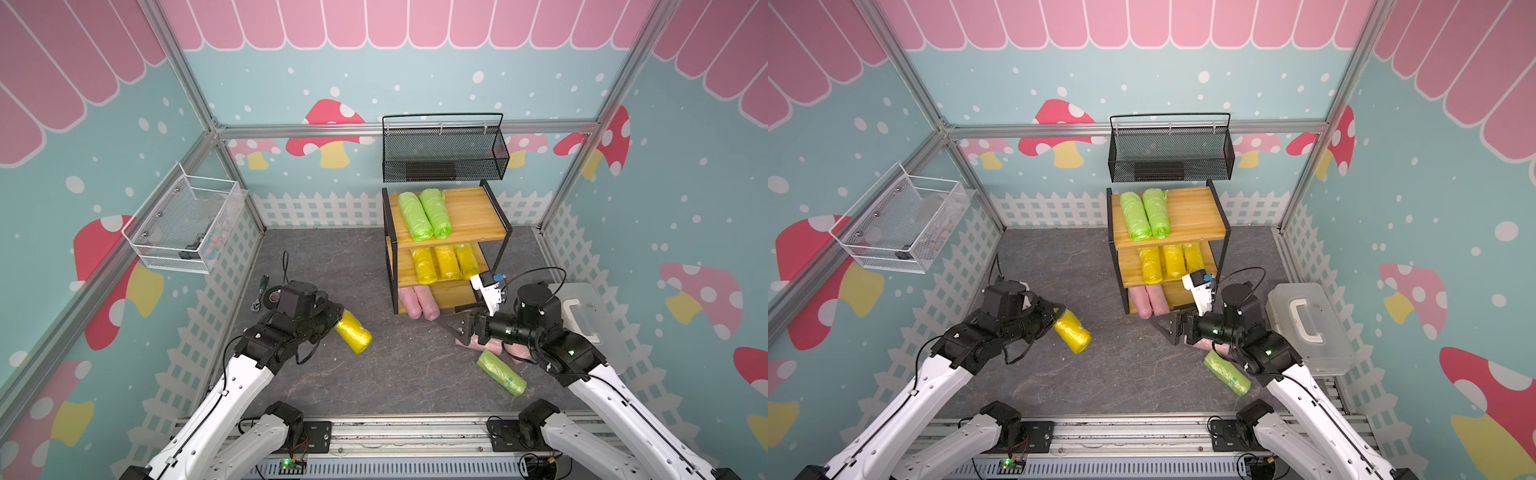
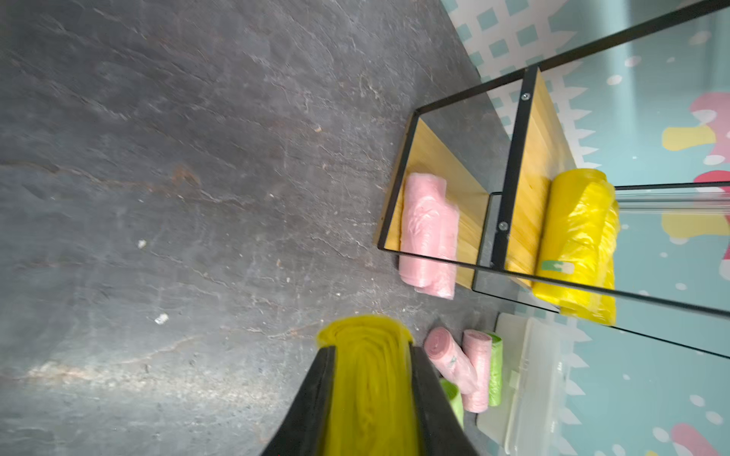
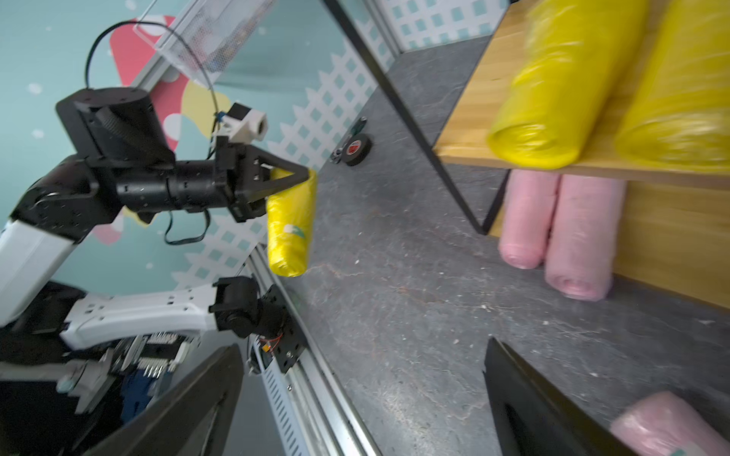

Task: Sort the rolls of trash bags by color and place them on the shelf
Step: Pick up the roll of trash bags from the center of the board.

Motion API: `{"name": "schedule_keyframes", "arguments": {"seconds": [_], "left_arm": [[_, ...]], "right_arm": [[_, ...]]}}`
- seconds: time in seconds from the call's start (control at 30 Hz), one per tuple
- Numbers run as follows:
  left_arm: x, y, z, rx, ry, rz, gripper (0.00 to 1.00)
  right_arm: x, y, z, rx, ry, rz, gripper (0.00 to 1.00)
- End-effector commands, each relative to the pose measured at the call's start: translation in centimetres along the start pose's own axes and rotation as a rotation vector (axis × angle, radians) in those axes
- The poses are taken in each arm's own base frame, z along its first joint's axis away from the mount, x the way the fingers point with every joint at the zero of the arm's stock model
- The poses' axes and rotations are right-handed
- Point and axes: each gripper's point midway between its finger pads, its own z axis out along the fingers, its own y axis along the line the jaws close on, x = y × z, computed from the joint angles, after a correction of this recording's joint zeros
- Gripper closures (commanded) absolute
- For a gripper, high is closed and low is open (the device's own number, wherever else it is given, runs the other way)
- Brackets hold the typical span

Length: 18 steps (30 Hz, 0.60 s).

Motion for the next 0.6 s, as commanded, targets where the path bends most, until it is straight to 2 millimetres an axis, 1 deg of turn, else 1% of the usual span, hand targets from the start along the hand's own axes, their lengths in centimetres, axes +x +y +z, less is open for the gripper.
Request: {"name": "schedule_keyframes", "arguments": {"seconds": [0.0,0.17,0.23,0.37,0.57], "left_arm": [[-0.7,-2.5,-1.6,0.12,-0.088,-0.128,1.0],[0.9,-3.6,-1.3,0.166,-0.045,-0.163,1.0],[1.4,-3.8,-1.3,0.176,-0.051,-0.174,1.0],[1.9,-4.0,-1.4,0.216,-0.067,-0.214,1.0],[2.3,-4.5,-1.5,0.239,-0.05,-0.235,1.0]], "right_arm": [[0.3,1.0,0.8,-0.027,0.0,0.011,0.01],[0.9,3.4,2.8,-0.086,0.05,-0.039,0.01],[1.4,4.0,3.9,-0.08,0.085,-0.054,0.01],[2.0,5.6,5.5,-0.102,0.126,-0.099,0.01],[2.2,7.4,7.0,-0.13,0.151,-0.141,0.01]]}}
